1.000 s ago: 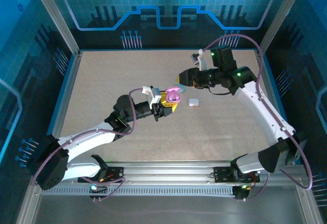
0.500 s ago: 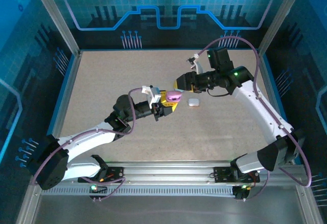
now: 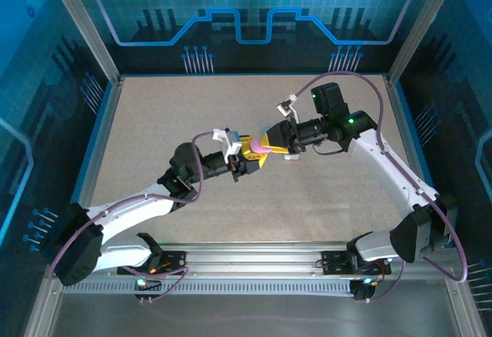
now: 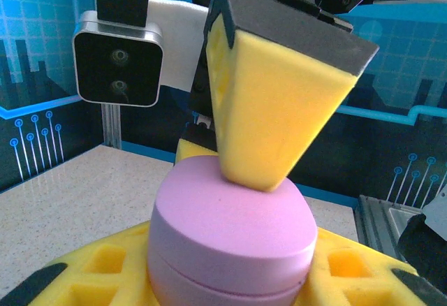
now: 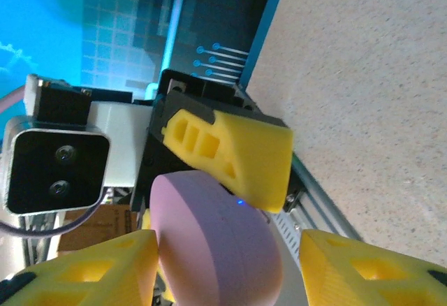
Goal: Insert the wireless bluetooth earbuds into the charging case
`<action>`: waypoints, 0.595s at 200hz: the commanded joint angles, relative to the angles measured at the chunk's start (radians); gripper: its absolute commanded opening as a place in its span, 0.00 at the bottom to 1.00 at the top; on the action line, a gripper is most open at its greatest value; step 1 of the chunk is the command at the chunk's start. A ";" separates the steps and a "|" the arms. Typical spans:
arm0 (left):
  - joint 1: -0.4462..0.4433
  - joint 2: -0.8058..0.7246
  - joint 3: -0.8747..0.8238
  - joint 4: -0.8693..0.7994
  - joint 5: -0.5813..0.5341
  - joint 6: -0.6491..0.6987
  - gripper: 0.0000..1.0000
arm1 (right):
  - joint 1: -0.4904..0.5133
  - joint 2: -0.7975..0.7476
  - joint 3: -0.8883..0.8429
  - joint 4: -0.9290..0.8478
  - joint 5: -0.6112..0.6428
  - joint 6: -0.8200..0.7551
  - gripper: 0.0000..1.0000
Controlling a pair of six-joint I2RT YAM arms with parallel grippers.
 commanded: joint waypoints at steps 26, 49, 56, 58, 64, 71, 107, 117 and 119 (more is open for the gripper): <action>-0.006 -0.018 0.044 0.062 0.017 -0.019 0.36 | -0.008 0.006 -0.031 0.092 -0.097 0.057 0.46; -0.005 -0.014 0.049 0.056 0.024 -0.019 0.36 | -0.008 0.014 -0.042 0.113 -0.100 0.077 0.36; -0.005 -0.012 0.049 0.054 0.025 -0.019 0.36 | -0.008 0.014 -0.044 0.115 -0.096 0.078 0.33; -0.006 -0.011 0.049 0.054 0.025 -0.018 0.36 | -0.010 0.014 -0.045 0.115 -0.096 0.078 0.32; -0.005 -0.009 0.050 0.051 0.023 -0.017 0.36 | -0.013 0.015 -0.046 0.115 -0.090 0.081 0.28; -0.005 -0.008 0.050 0.045 0.022 -0.014 0.36 | -0.018 0.015 -0.050 0.117 -0.085 0.088 0.25; -0.006 -0.008 0.049 0.008 0.006 0.012 0.40 | -0.044 -0.001 -0.084 0.172 -0.070 0.134 0.16; -0.005 -0.009 0.048 -0.002 -0.002 0.018 0.41 | -0.048 -0.010 -0.091 0.185 -0.063 0.146 0.15; -0.006 -0.008 0.047 -0.004 -0.003 0.020 0.41 | -0.049 -0.011 -0.091 0.187 -0.061 0.148 0.15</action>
